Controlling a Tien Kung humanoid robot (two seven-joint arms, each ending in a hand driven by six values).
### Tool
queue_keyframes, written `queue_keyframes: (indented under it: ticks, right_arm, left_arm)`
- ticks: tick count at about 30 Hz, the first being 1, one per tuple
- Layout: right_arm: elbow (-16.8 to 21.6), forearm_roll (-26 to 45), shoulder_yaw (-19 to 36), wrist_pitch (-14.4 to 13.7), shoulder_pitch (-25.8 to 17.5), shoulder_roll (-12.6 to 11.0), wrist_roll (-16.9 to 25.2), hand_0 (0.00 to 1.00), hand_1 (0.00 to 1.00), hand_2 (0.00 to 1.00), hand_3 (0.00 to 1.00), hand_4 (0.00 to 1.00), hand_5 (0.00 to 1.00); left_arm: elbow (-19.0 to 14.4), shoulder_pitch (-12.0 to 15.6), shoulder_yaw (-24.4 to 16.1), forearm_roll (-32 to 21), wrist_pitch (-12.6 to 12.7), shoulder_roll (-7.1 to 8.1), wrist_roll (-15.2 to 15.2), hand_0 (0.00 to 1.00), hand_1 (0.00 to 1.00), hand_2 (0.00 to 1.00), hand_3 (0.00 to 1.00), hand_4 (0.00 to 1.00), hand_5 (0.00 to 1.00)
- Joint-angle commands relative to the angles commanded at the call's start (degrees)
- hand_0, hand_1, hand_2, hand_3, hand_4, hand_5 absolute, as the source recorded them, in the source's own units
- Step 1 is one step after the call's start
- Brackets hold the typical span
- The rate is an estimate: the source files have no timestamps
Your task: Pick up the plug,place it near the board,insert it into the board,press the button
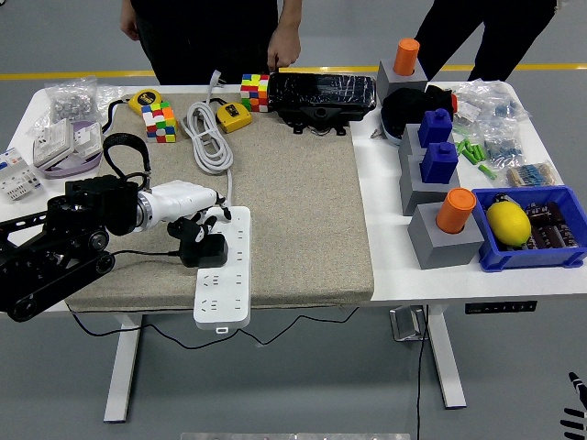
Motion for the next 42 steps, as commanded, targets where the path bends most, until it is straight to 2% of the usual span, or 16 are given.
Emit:
queue_keyframes:
  ticks: [18,42]
  right_arm:
    - [0.0,0.19,-0.14,0.01,0.1,-0.04,0.03,0.853,0.751,0.705,0.763,0.998,0.998]
    - [0.0,-0.13,0.33,-0.07,0.39,-0.17,0.04,0.855,0.751,0.705,0.763,0.998,0.998]
  left_arm:
    - [1.53,-0.49,0.33,0.32,1.23,-0.39,-0.42,0.12,0.002,0.094,0.785,0.336,0.002]
    - [1.55,-0.69,1.17,0.61,1.47,-0.57,-0.47,0.12,0.002,0.094,0.787,0.334,0.002]
